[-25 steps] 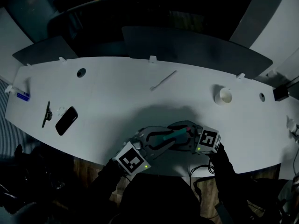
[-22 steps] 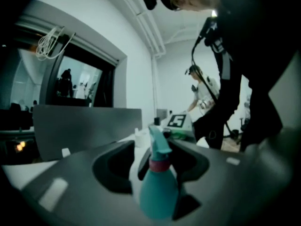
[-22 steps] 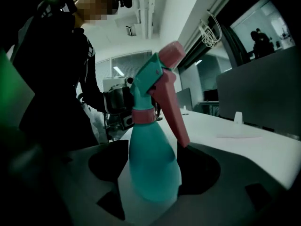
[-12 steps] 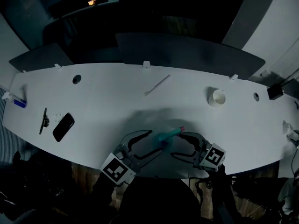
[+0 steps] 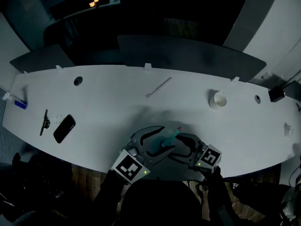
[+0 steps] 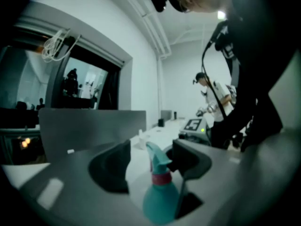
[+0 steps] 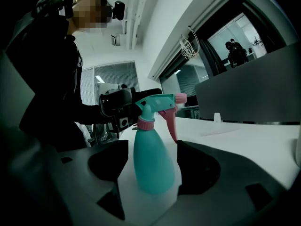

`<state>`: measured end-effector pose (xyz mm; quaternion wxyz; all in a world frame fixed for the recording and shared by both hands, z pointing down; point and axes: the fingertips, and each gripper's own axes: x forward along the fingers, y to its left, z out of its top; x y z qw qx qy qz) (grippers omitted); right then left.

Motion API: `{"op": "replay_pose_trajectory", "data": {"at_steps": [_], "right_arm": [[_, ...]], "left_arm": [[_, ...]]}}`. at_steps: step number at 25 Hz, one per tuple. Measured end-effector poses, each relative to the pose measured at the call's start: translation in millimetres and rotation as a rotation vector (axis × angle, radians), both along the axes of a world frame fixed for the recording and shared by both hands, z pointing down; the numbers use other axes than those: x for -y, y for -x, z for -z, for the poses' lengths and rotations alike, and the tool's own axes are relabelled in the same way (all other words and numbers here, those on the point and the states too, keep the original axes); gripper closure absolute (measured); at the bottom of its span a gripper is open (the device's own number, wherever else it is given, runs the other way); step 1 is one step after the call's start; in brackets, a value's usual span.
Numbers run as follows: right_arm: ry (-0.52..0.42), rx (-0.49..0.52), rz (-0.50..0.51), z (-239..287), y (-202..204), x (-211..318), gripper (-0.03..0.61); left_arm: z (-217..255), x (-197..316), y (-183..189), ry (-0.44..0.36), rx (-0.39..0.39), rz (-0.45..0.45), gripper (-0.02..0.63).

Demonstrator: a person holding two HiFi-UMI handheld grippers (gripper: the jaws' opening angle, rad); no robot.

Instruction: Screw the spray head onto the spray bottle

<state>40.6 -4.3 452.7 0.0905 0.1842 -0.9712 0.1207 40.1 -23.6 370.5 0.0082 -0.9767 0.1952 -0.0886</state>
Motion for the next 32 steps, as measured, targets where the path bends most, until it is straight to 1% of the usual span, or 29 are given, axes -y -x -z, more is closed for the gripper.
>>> {"op": "replay_pose_trajectory", "data": {"at_steps": [2,5,6,7,8,12,15,17,19,21,23,26,27,29,32], "right_arm": [[-0.004,0.001,0.001,0.4,1.9,0.0,0.273],[-0.012,0.009,-0.007,3.8,1.5,0.2,0.273],[-0.015,0.008,-0.010,4.6,0.9,0.5,0.273],[-0.018,0.004,-0.012,5.2,0.5,0.8,0.273],[-0.023,0.000,-0.012,5.7,0.0,1.0,0.273],[-0.019,-0.008,-0.015,4.2,-3.9,0.0,0.273],[0.012,-0.035,-0.012,-8.7,0.3,-3.7,0.273],[0.009,-0.057,-0.018,-19.9,7.4,-5.8,0.273],[-0.001,-0.084,-0.040,-27.2,17.1,-6.9,0.270],[-0.009,-0.120,-0.065,-34.1,26.5,-6.1,0.227],[-0.029,-0.187,-0.103,-45.8,33.3,0.1,0.219],[-0.092,-0.302,-0.148,-61.9,35.1,12.3,0.221],[-0.107,-0.315,-0.163,-62.3,33.2,15.6,0.232],[-0.125,-0.314,-0.187,-59.7,29.4,22.4,0.233],[-0.103,-0.288,-0.195,-62.8,26.4,27.7,0.233]], "left_arm": [[-10.4,0.3,-10.6,-0.009,0.093,-0.041,0.337],[-35.7,-2.8,-13.5,-0.004,0.224,-0.061,0.340],[-40.1,-4.0,-12.7,-0.007,0.238,-0.057,0.375],[-40.4,-4.5,-11.6,-0.014,0.228,-0.046,0.427],[-38.0,-4.4,-10.3,-0.023,0.202,-0.030,0.459],[-18.5,1.3,-4.9,-0.093,0.052,0.060,0.465],[-10.5,8.7,0.2,-0.134,-0.019,0.151,0.466],[-7.7,10.1,1.2,-0.155,-0.037,0.188,0.466],[-8.0,7.6,3.0,-0.164,-0.037,0.204,0.466],[-10.7,4.9,5.4,-0.169,-0.034,0.219,0.466],[-13.2,4.1,8.2,-0.166,-0.040,0.237,0.466],[-15.9,4.8,9.2,-0.158,-0.044,0.258,0.466],[-15.5,5.2,8.7,-0.167,-0.048,0.262,0.466],[-14.8,7.5,8.5,-0.184,-0.061,0.271,0.466],[-16.6,14.5,6.5,-0.187,-0.090,0.292,0.468]]}}
